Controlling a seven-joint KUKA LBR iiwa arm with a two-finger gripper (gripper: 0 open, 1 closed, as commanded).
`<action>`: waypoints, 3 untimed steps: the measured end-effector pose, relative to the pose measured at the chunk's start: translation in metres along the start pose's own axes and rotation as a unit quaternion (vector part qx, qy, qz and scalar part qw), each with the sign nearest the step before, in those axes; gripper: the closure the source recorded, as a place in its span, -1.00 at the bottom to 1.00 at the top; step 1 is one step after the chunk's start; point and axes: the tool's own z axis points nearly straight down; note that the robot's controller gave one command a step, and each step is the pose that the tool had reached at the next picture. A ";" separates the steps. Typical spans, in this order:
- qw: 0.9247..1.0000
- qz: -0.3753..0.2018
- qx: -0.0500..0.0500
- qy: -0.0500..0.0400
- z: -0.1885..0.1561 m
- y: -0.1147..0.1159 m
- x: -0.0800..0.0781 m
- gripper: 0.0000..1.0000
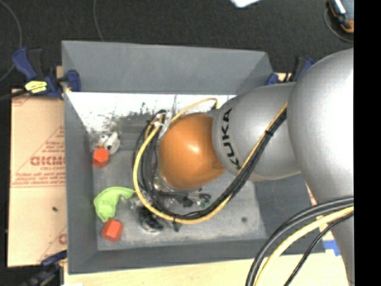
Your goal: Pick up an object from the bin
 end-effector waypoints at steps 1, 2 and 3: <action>1.000 0.000 0.001 -0.001 -0.013 0.000 -0.001 1.00; 1.000 0.001 0.001 -0.001 -0.020 -0.001 0.000 1.00; 1.000 0.001 0.001 -0.001 -0.028 -0.001 0.000 1.00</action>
Offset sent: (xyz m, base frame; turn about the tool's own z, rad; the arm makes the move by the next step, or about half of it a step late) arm 0.0000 -0.0001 0.0373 0.0000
